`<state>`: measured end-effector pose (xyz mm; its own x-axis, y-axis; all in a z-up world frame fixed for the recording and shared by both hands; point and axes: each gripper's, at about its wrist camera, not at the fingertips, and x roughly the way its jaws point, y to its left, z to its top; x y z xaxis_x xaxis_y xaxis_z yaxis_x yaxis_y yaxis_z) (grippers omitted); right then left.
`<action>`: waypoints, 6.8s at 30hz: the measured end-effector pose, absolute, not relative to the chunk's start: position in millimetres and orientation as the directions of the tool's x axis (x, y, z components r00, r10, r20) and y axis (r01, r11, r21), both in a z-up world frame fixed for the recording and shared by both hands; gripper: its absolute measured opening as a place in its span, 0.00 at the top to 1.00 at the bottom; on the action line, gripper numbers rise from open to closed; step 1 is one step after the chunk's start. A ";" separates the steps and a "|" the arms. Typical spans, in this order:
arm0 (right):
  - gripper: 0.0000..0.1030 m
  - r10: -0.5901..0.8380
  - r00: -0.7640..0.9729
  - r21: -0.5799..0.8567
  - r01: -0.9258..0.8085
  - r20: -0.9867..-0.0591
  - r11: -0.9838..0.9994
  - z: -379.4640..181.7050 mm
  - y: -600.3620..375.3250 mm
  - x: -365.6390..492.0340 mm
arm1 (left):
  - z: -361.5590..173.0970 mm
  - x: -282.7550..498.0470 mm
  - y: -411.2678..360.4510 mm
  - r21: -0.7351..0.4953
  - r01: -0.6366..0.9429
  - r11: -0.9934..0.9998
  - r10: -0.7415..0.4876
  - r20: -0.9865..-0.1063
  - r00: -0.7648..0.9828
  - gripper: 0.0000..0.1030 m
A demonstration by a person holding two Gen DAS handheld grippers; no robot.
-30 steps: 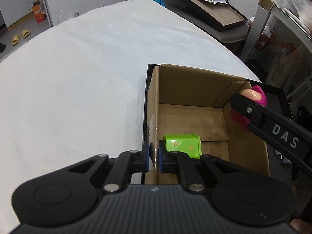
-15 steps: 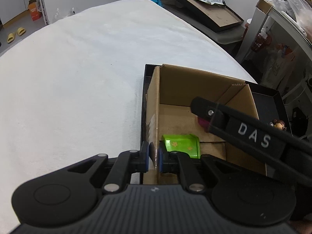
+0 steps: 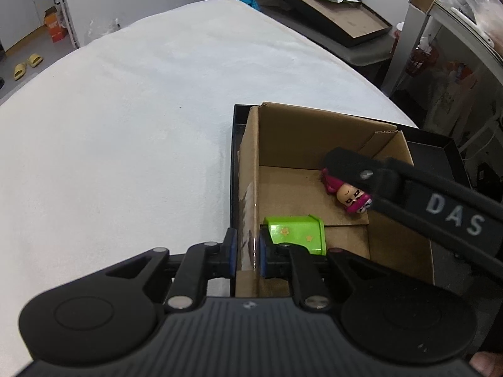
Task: Organize rigid objects
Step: 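Carry the pink figure into the box and open the right gripper, then reach the right gripper to the white-and-blue block and grasp it, then carry the white-and-blue block into the box and release it, then move the right gripper to the white plug charger and grasp it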
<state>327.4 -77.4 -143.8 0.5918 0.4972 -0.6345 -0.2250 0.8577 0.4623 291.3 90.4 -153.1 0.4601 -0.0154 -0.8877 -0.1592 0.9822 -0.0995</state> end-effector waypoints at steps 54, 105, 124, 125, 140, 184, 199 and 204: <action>0.18 -0.032 0.589 0.201 0.326 -0.807 0.924 -189.1 -259.8 327.5 | -150.2 292.0 -2.9 0.227 -0.213 0.950 0.291 -0.889 0.353 0.27; 0.59 0.194 0.683 0.335 0.078 -0.704 0.939 -151.3 -234.4 321.7 | -133.5 279.8 29.9 0.132 -0.229 0.964 0.228 -0.855 0.466 0.24; 0.59 0.292 0.736 0.342 -0.087 -0.611 0.936 -115.4 -163.8 316.3 | -142.9 275.3 51.1 0.036 -0.175 0.984 0.120 -0.855 0.504 0.48; 0.59 0.295 0.737 0.340 -0.093 -0.609 0.936 -114.5 -161.4 316.5 | -143.7 275.3 52.8 0.026 -0.174 0.984 0.111 -0.856 0.505 0.52; 0.59 0.357 0.713 0.305 -0.207 -0.603 0.930 -120.6 -111.5 316.4 | -158.6 274.6 71.7 -0.059 -0.170 0.984 0.031 -0.875 0.484 0.92; 0.36 0.340 0.701 0.290 -0.195 -0.627 0.937 -118.4 -104.8 309.3 | -158.1 279.4 67.0 0.010 -0.217 0.976 0.101 -0.906 0.411 0.70; 0.24 0.230 0.694 0.276 -0.047 -0.682 0.960 -124.3 -172.4 318.8 | -165.5 277.7 43.4 0.106 -0.247 0.963 0.191 -0.918 0.348 0.41; 0.23 0.206 0.664 0.277 0.001 -0.719 0.961 -135.8 -192.6 321.6 | -166.3 282.9 37.5 0.128 -0.265 0.956 0.213 -0.921 0.325 0.39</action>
